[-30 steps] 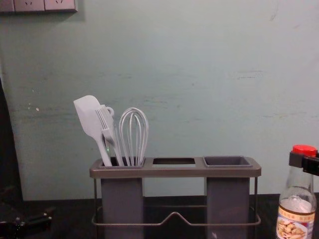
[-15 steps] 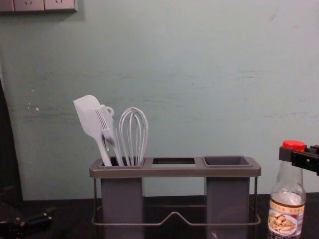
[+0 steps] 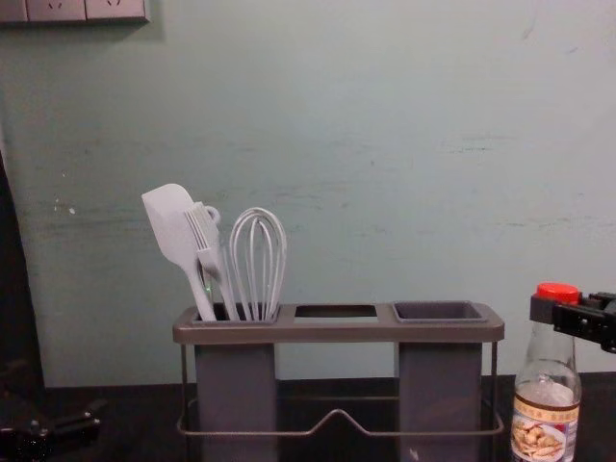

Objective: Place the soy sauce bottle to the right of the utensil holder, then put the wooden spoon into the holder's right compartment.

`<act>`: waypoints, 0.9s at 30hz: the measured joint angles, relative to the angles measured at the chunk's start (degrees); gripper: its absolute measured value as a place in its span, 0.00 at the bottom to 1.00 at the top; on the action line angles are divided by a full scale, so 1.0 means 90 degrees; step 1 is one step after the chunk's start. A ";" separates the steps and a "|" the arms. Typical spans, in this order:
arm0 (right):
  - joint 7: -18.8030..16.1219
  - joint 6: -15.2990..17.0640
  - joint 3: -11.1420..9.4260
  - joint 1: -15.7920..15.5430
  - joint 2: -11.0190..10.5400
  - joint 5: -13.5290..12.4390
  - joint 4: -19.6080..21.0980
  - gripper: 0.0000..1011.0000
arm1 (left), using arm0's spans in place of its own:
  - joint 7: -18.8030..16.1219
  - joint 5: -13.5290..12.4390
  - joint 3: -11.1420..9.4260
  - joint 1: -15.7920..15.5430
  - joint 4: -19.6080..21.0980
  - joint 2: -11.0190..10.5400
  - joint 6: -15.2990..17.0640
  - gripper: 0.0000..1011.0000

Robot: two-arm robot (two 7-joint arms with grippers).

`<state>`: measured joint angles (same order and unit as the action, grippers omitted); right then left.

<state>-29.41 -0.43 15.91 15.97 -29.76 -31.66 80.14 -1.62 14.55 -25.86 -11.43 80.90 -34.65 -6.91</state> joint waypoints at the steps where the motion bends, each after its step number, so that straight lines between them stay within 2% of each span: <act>1: -0.0002 0.0001 0.0010 0.0007 0.0003 0.0002 -0.0004 0.39 | 0.0000 0.0000 0.0000 0.0000 0.0000 0.0000 0.0000 1.00; 9: 0.0000 0.0033 0.0114 0.0053 0.0021 0.0093 -0.0021 0.39 | 0.0000 0.0000 0.0000 0.0000 0.0000 0.0000 0.0000 1.00; 18: 0.0001 0.0032 0.0103 0.0051 0.0019 0.0089 -0.0020 0.39 | 0.0000 0.0000 0.0000 0.0000 0.0000 0.0000 0.0000 1.00; 21: 0.0001 0.0028 0.0096 0.0050 0.0019 0.0078 -0.0017 0.45 | 0.0000 0.0000 0.0000 0.0000 0.0000 0.0000 0.0000 1.00; 27: 0.0003 0.0025 0.0089 0.0046 0.0019 0.0069 -0.0015 0.65 | 0.0000 0.0000 0.0000 0.0000 0.0000 0.0000 0.0000 1.00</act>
<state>-29.38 -0.20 16.72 16.39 -29.59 -31.04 80.00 -1.62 14.55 -25.86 -11.43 80.90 -34.65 -6.91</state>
